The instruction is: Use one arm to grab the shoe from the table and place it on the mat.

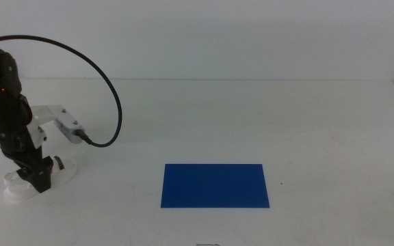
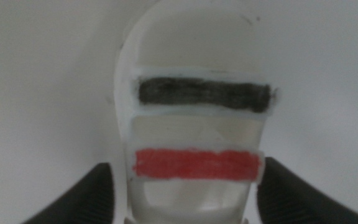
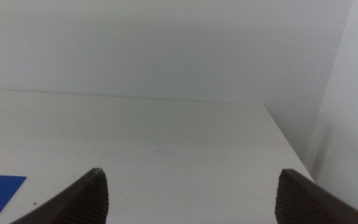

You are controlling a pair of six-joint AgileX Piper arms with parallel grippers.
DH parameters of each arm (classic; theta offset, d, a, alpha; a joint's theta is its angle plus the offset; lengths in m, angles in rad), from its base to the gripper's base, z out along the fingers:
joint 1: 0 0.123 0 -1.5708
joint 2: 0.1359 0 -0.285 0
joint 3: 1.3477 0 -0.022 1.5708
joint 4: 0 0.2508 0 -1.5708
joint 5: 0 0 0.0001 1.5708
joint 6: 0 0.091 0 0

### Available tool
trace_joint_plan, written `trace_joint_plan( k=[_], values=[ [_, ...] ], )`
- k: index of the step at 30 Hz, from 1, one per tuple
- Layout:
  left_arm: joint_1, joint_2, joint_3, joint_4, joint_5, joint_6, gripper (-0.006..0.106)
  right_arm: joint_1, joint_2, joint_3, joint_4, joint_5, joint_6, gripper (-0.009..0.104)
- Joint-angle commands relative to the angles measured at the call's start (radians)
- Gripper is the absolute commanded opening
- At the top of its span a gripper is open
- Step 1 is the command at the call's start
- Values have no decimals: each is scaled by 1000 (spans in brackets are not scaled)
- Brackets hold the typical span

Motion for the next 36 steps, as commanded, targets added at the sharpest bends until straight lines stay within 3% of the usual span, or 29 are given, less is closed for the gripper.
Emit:
trace_joint_plan(
  k=[1, 7, 10, 26, 32, 36],
  values=[
    [-2, -37, -27, 2, 11, -7, 63, 2, -19, -19, -9, -76, -4, 94],
    [-15, -37, -66, 3, 73, -93, 14, 2, -19, -19, -9, -76, -4, 94],
    [-70, -52, -107, 3, 162, -176, 3, 2, -19, -19, -9, -76, -4, 94],
    [-690, 0, -330, -8, 225, -583, 2, 2, -19, -19, -9, -76, -4, 94],
    [-809, 66, -385, -71, 219, -643, 2, 2, -19, -19, -9, -76, -4, 94],
    [-843, 77, -418, -49, 201, -723, 2, 2, -19, -19, -9, -76, -4, 94]
  ],
)
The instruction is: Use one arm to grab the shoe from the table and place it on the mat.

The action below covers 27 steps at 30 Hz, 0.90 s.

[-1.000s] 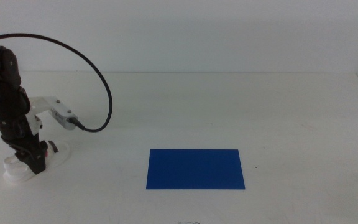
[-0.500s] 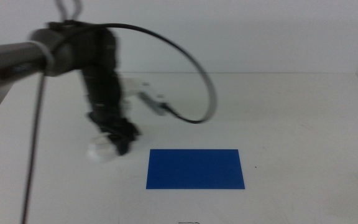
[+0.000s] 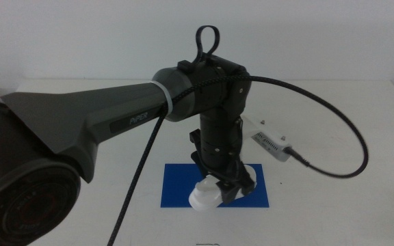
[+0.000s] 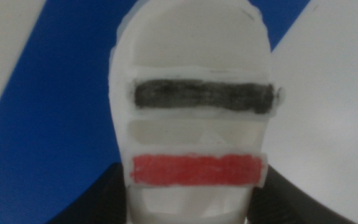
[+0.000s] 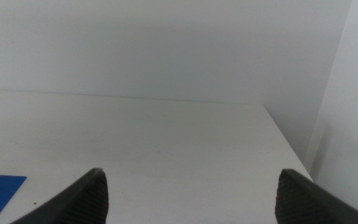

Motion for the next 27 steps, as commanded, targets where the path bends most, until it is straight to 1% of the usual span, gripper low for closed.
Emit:
trace_joint_plan(
  k=[1, 4, 6, 8, 11, 12, 15, 18, 20, 23, 26, 27],
  values=[
    [-12, -63, -46, -5, 69, -108, 2, 2, -19, -19, -9, -76, -4, 94],
    [-13, -63, -51, -4, -4, -330, 2, 2, -19, -19, -9, -76, -4, 94],
    [-13, -63, -51, -4, -30, -552, 2, 2, -19, -19, -9, -76, -4, 94],
    [-15, -63, -51, -17, -31, -839, 2, 2, -19, -19, -9, -76, -4, 94],
    [-15, -63, -51, -80, -31, -1288, 2, 2, -19, -19, -9, -76, -4, 94],
    [-15, -63, -51, -88, -31, -1434, 2, 2, -19, -19, -9, -76, -4, 94],
    [-15, -63, -51, -84, -31, -1775, 2, 2, -19, -19, -9, -76, -4, 94],
    [-15, -63, -51, -77, -31, -2021, 2, 2, -19, -19, -9, -76, -4, 94],
    [-15, -63, -51, -75, -30, -2145, 2, 2, -19, -19, -9, -76, -4, 94],
    [-15, -63, -49, -60, -27, -2239, 2, 2, -19, -19, -9, -76, -4, 94],
    [-15, -63, -49, -19, -33, -2281, 2, 2, -19, -19, -9, -76, -4, 94],
    [-15, -63, -49, -1, -61, -2330, 2, 2, -19, -19, -9, -76, -4, 94]
  ],
)
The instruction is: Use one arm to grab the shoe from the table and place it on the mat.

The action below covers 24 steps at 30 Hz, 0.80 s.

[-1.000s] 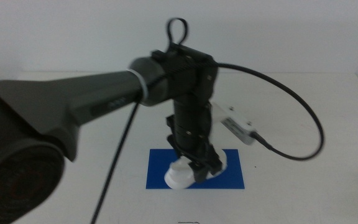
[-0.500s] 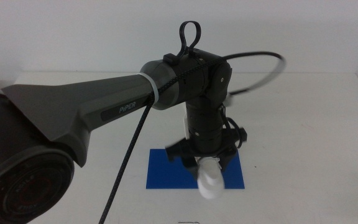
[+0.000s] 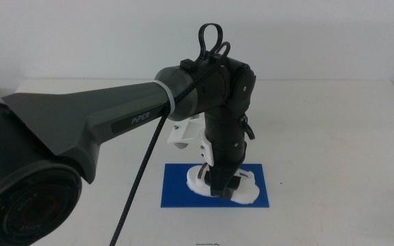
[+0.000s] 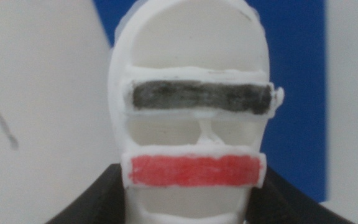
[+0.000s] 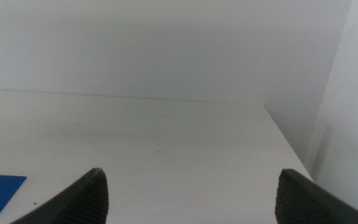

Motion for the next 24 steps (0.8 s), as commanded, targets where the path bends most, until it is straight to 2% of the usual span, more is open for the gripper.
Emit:
trace_joint_plan(
  k=[1, 3, 6, 15, 24],
  values=[
    [-3, -65, -29, 20, -51, -84, 2, 2, -19, -19, -9, -76, -4, 94],
    [-3, -63, -29, 23, -105, -145, 2, 2, -19, -19, -9, -76, -4, 94],
    [-2, -58, -29, 41, -152, -149, 2, 2, -19, -19, -9, -76, -4, 94],
    [4, -53, -29, 83, -69, -149, 2, 2, -19, -19, -9, -76, -4, 94],
    [29, -33, -29, 82, -32, -149, 2, 2, -19, -19, -9, -76, -4, 94]
  ],
)
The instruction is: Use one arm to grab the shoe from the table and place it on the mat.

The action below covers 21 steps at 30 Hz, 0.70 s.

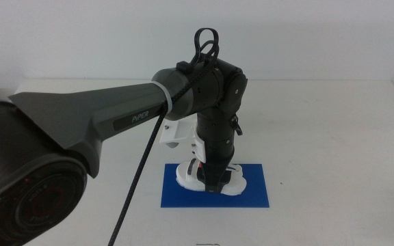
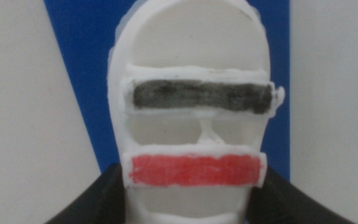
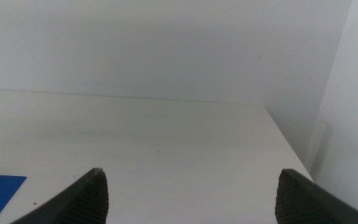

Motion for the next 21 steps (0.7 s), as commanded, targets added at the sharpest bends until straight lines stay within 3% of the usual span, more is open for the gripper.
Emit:
trace_joint_plan(
  k=[1, 16, 17, 18, 21],
  values=[
    [0, -58, -29, 3, 4, -24, 2, 2, -19, -19, -9, -76, -4, 94],
    [0, -32, -29, 3, -23, -24, 2, 2, -19, -19, -9, -76, -4, 94],
    [0, -31, -29, 3, -22, -24, 17, 2, -19, -19, -9, -76, -4, 94],
    [0, -31, -29, 3, -19, -24, 65, 2, -19, -19, -9, -76, -4, 94],
    [0, -31, -29, 3, -19, -24, 77, 2, -19, -19, -9, -76, -4, 94]
  ],
)
